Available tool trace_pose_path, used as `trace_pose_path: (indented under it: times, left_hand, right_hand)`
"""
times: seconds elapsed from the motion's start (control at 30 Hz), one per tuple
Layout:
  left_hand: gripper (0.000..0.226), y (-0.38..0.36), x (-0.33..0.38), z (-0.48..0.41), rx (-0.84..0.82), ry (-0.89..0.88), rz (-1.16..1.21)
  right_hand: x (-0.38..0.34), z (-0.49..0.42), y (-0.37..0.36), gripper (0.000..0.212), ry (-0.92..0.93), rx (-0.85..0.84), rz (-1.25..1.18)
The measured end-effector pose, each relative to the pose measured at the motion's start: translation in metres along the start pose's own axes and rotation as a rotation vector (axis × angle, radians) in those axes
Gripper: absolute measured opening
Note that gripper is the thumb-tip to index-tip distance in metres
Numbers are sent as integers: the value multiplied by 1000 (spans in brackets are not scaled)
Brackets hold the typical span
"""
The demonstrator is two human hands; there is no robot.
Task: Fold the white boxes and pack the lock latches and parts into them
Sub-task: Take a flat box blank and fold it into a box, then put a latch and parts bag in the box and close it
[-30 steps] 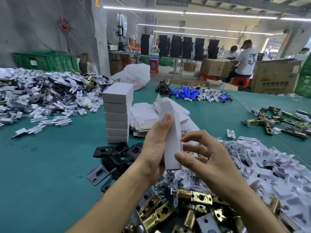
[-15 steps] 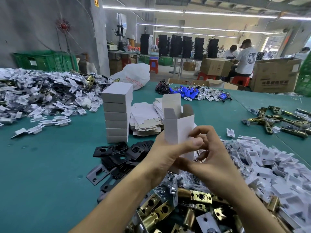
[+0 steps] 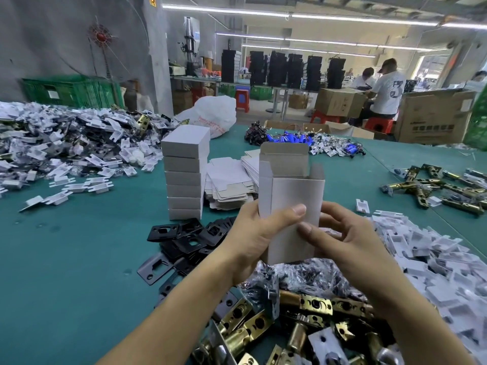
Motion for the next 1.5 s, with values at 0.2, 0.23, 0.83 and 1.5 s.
trace_pose_path:
  times: [0.2, 0.23, 0.83, 1.5]
  left_hand:
    - [27, 4, -1, -3, 48, -61, -33]
    - [29, 5, -2, -3, 58, -57, -36]
    - [23, 41, -3, -11, 423, -125, -1]
    - [40, 26, -40, -13, 26, 133, -350]
  right_hand:
    - [1, -1, 1, 31, 27, 37, 2]
    - [2, -1, 1, 31, 29, 35, 3]
    - [48, 16, -31, 24, -172, -405, 1049]
    - [-9, 6, 52, 14, -97, 342, 215]
Point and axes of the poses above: each hand's wrist, its own z-axis away from the middle knuckle, its own y-axis out of the back of the hand, x = y × z, the point moved 6 cm from there along -z, towards the middle knuckle, and after that the axes turned 10 degrees about -z, right-handed, at the moved point
